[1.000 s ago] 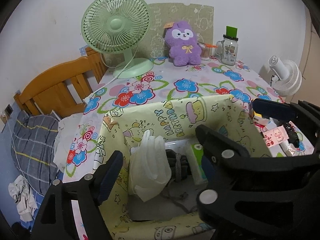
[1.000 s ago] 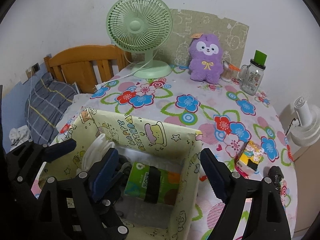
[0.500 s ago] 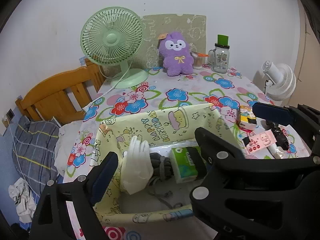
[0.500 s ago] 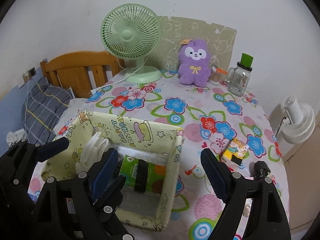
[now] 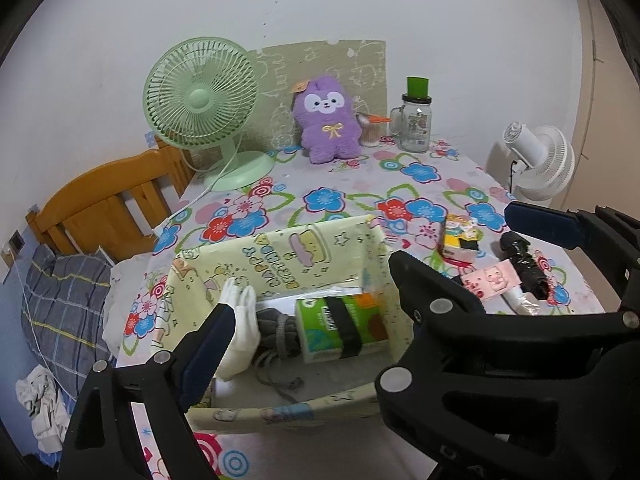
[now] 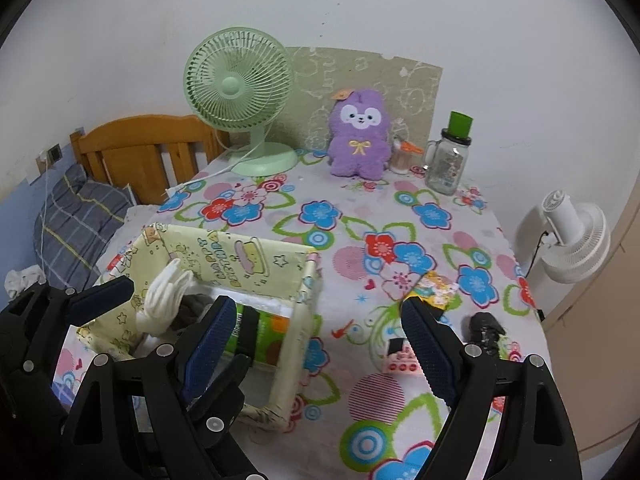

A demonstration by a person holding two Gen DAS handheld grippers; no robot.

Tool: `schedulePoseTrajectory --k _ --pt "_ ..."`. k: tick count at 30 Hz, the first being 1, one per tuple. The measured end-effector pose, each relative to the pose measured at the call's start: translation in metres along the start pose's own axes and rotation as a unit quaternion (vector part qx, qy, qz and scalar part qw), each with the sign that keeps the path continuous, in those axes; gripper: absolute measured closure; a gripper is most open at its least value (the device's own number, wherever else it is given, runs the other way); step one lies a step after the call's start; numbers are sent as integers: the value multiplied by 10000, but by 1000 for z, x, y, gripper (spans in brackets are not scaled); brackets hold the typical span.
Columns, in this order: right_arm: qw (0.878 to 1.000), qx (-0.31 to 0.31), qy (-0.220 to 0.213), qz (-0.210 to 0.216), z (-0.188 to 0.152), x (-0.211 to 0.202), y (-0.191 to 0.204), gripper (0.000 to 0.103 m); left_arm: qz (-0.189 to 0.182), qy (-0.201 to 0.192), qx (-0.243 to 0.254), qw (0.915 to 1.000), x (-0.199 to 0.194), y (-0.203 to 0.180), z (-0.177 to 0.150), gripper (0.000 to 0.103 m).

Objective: Organize soft objects
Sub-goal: 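Withdraw both tools from the box toward the black wrapped object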

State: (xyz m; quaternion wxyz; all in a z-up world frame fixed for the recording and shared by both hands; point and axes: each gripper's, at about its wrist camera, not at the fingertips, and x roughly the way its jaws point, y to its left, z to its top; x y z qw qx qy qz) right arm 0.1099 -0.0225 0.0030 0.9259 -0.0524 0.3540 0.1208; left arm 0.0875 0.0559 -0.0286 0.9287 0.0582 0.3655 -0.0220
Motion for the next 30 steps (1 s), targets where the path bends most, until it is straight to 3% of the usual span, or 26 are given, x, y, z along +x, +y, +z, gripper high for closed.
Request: schedulePoseTrajectory --k 30 --pt "9995 86 -227 -211 -19 -38 -65 16 -278 -126 227 9993 -22 -72 7 11"
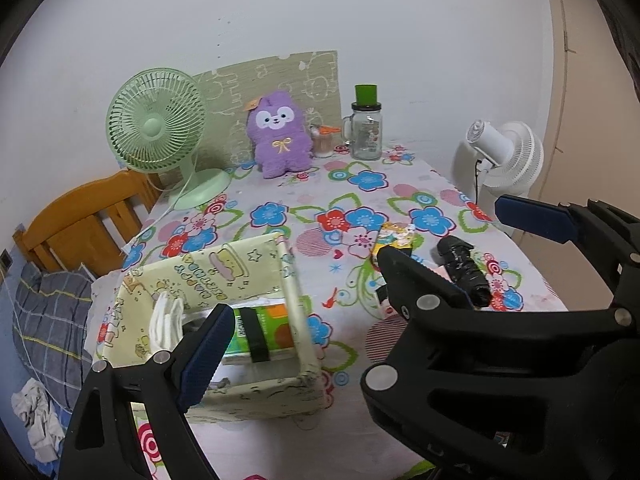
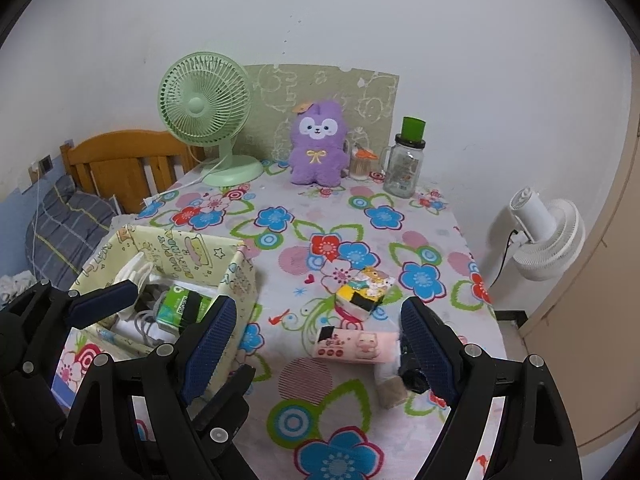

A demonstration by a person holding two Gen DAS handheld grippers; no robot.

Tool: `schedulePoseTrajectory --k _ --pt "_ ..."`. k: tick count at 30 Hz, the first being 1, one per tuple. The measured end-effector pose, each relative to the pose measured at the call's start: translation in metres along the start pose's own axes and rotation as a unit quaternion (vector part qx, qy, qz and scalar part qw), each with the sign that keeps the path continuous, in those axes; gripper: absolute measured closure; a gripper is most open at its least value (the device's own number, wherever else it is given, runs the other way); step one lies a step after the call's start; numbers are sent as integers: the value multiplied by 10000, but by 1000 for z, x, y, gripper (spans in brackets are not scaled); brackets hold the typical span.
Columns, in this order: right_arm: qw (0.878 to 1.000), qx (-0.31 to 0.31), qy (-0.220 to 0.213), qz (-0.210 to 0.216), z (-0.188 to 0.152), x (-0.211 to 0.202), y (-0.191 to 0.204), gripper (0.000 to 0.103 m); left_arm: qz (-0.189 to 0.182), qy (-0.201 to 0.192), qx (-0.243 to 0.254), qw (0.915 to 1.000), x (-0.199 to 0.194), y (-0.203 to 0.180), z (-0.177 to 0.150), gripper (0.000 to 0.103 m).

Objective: Organize soft objects
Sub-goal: 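Withdraw both tools from the box toward the black wrapped object, then grasp the black plastic-wrapped object with the right tool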

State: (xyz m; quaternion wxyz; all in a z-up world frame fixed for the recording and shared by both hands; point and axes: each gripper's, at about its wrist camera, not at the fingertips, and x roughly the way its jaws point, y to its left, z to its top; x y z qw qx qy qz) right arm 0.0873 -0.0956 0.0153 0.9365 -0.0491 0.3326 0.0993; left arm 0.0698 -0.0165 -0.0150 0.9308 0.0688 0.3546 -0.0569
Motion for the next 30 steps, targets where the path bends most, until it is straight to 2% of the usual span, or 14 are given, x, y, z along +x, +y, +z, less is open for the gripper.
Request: schedulePoseTrajectory --k 12,30 --pt "9999 66 -6 -86 -10 -5 -27 16 -121 -12 87 9999 3 -28 2 10" --pt "9998 129 84 -128 -22 11 -57 16 -306 19 75 9995 24 -56 2 10"
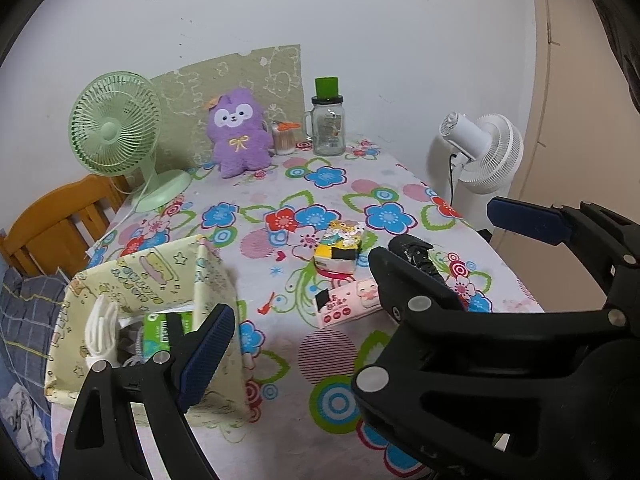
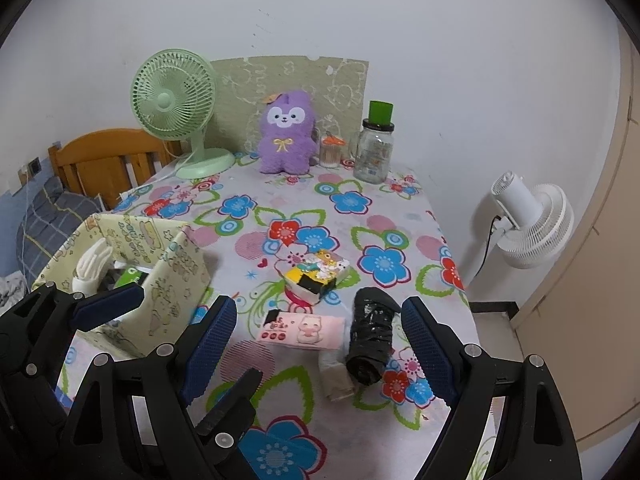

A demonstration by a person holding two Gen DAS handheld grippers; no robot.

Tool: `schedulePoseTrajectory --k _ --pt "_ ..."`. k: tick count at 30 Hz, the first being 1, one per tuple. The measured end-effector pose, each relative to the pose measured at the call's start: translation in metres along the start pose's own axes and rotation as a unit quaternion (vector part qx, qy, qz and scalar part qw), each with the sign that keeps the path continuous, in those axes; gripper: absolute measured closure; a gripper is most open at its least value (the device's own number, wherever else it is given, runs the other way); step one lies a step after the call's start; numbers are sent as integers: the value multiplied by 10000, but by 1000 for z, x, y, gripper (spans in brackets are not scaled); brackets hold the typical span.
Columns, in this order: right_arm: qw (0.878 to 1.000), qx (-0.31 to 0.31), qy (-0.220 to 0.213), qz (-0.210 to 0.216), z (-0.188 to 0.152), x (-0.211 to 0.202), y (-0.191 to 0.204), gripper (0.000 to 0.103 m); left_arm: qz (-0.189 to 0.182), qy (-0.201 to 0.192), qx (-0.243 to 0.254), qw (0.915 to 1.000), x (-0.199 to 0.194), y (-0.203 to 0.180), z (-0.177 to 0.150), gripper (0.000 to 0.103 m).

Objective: Organize soft objects
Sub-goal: 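Grasp the black plastic-wrapped object with the right tool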

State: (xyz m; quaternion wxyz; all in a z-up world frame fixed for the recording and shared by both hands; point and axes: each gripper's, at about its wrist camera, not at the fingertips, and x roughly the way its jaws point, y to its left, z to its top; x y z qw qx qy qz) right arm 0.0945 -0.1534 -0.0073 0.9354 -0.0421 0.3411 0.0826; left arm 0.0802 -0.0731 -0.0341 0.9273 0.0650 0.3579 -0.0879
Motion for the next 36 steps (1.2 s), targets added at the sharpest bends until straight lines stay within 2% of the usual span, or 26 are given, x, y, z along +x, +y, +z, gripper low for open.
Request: schedulePoseTrajectory --k 11,36 --pt "9996 182 106 186 -10 20 -22 16 -96 144 -133 9998 25 -10 -1 10" --pt "9941 739 771 -209 -35 85 -73 20 -466 616 -5 9970 90 -35 -1 11"
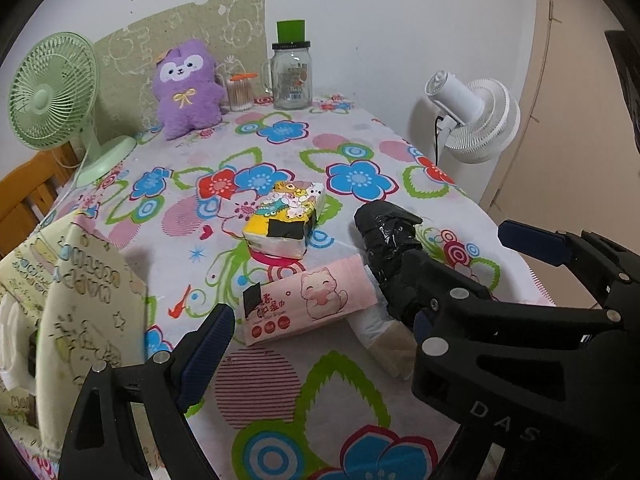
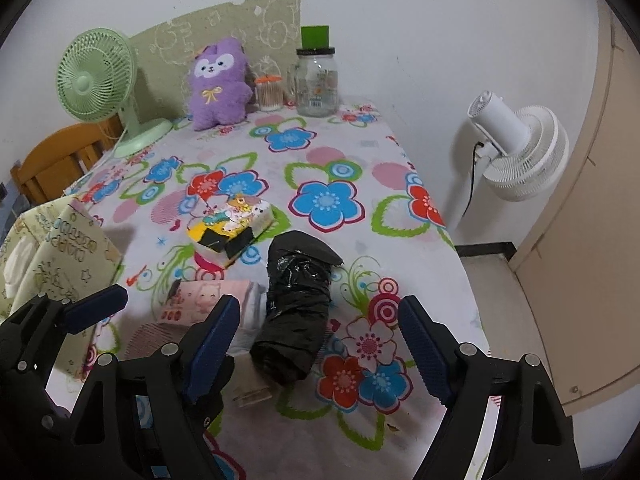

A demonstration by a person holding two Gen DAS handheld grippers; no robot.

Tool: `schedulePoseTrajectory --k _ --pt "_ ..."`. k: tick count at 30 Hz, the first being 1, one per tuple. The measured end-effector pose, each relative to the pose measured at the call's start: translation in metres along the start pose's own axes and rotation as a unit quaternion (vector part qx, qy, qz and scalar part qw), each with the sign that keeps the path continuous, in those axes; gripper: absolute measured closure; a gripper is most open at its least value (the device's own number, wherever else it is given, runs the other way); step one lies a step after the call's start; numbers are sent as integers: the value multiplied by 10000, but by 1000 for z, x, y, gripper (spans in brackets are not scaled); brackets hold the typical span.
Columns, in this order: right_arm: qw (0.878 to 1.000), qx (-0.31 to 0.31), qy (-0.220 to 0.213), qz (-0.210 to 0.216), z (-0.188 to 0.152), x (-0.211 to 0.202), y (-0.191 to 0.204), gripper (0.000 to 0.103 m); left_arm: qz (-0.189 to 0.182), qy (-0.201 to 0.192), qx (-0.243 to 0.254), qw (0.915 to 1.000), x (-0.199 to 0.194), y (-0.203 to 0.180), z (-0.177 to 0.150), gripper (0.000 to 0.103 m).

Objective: Organize soft objects
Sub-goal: 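Grasp the black plastic-wrapped object with the right tool, then grasp the white rolled pad with the left tool while the right tool holds the black object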

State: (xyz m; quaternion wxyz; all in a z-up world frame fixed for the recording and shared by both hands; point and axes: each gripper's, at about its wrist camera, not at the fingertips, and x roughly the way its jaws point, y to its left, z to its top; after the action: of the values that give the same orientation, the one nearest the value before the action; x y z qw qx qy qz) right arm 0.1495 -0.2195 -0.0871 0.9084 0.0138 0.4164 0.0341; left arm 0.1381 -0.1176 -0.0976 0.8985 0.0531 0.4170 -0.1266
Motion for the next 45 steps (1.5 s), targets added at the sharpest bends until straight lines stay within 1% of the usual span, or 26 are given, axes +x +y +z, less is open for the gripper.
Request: schedulePoseTrajectory --k 4,9,11,13,14,16,18,22,30,35,41,43,45 --pt "9999 19 118 24 1 13 1 20 -12 81 4 10000 10 2 1 10" --pt "9994 46 331 106 1 30 2 28 11 238 -1 9997 25 4 1 11" --pt "9989 93 434 161 1 36 1 32 6 285 -11 9996 29 5 1 11" --pt "9983 148 519 227 0 42 0 39 -20 304 -27 9995 31 6 1 11" --pt "9978 170 573 278 0 45 0 41 -29 318 -24 9995 33 6 1 11" --pt "9972 178 658 314 -1 49 0 52 -66 383 5 9992 36 5 1 11" --pt "9965 219 705 398 -2 52 -1 58 -85 427 37 9990 38 3 1 11" --pt "9967 237 664 392 -2 52 -2 64 -117 432 51 9990 41 0 2 10" --pt "9979 348 480 241 -2 43 -11 65 -61 407 -54 9991 45 2 6 10" --pt "9980 391 441 221 0 42 -14 65 -110 396 -76 9991 48 4 9 10" --pt "9980 386 446 206 1 43 -13 65 -107 392 -94 9991 51 8 10 21" --pt "9981 371 447 206 1 43 -13 65 -55 365 -87 9993 51 8 11 28" --pt "9982 362 445 199 1 44 -12 65 -18 355 -68 9993 51 9 11 32"
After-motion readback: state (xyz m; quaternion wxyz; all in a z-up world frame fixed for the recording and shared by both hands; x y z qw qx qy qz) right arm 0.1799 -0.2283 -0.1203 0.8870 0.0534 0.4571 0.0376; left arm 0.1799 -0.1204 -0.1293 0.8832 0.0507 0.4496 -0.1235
